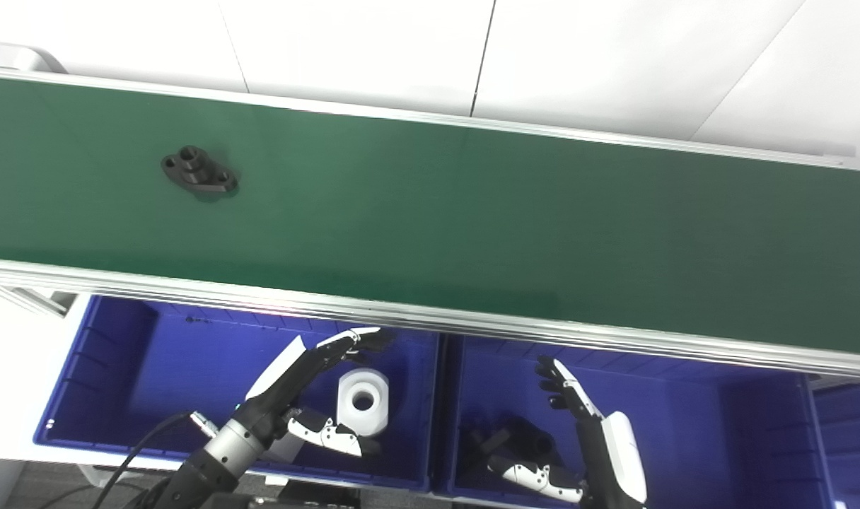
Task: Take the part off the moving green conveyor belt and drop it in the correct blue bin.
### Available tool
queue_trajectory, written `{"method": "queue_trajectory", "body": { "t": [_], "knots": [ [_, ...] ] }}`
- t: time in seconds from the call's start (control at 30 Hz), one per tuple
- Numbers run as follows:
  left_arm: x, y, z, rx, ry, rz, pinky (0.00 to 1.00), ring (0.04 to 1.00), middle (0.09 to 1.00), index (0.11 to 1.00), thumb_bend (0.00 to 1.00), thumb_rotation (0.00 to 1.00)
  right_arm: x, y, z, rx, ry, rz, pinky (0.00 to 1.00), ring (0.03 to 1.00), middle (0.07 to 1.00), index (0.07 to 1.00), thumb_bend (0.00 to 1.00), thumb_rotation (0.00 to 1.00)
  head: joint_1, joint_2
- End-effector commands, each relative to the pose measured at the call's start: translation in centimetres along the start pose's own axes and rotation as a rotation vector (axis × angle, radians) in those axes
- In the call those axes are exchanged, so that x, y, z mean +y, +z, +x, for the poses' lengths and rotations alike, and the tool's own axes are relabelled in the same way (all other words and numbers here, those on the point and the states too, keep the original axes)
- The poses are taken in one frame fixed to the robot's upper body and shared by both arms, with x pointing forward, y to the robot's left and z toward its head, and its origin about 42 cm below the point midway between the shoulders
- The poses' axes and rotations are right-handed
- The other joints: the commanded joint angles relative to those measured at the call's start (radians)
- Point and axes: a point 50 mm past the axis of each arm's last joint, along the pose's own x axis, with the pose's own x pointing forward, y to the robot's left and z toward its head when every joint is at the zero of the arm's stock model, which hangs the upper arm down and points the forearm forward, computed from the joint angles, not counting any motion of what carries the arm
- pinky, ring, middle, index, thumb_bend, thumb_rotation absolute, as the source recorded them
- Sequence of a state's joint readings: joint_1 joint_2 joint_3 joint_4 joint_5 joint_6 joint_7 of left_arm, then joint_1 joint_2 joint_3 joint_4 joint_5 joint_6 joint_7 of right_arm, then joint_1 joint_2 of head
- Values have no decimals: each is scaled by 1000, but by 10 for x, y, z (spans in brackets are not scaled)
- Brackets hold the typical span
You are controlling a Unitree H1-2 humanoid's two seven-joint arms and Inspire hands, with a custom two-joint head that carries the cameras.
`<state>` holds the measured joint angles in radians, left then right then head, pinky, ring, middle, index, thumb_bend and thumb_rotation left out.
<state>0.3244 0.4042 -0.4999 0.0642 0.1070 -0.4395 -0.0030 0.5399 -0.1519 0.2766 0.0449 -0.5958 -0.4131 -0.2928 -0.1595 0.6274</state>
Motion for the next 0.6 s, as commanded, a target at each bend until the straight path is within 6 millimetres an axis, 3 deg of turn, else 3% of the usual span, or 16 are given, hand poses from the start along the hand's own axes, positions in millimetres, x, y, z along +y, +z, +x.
{"method": "queue_trajectory", "body": {
  "t": [0.0, 0.23, 0.37, 0.57],
  "knots": [
    [4, 5, 4, -44, 31, -11, 723, 805, 839, 812, 941, 276, -5, 5, -1, -62, -33, 22, 697, 783, 838, 890, 898, 355, 6, 0],
    [6, 4, 0, -36, 41, -38, 739, 808, 839, 809, 941, 270, -1, 6, -1, -63, -38, 38, 690, 784, 843, 896, 907, 335, -6, -9],
    [7, 2, 0, -29, 46, -42, 736, 807, 839, 805, 933, 250, 2, 4, 0, -72, -48, 31, 685, 782, 834, 886, 907, 332, -8, -36],
    [7, -1, -1, -20, 46, -50, 713, 798, 834, 802, 932, 269, 4, 3, 1, -85, -60, 27, 676, 769, 823, 885, 916, 317, -26, -28]
  ]
}}
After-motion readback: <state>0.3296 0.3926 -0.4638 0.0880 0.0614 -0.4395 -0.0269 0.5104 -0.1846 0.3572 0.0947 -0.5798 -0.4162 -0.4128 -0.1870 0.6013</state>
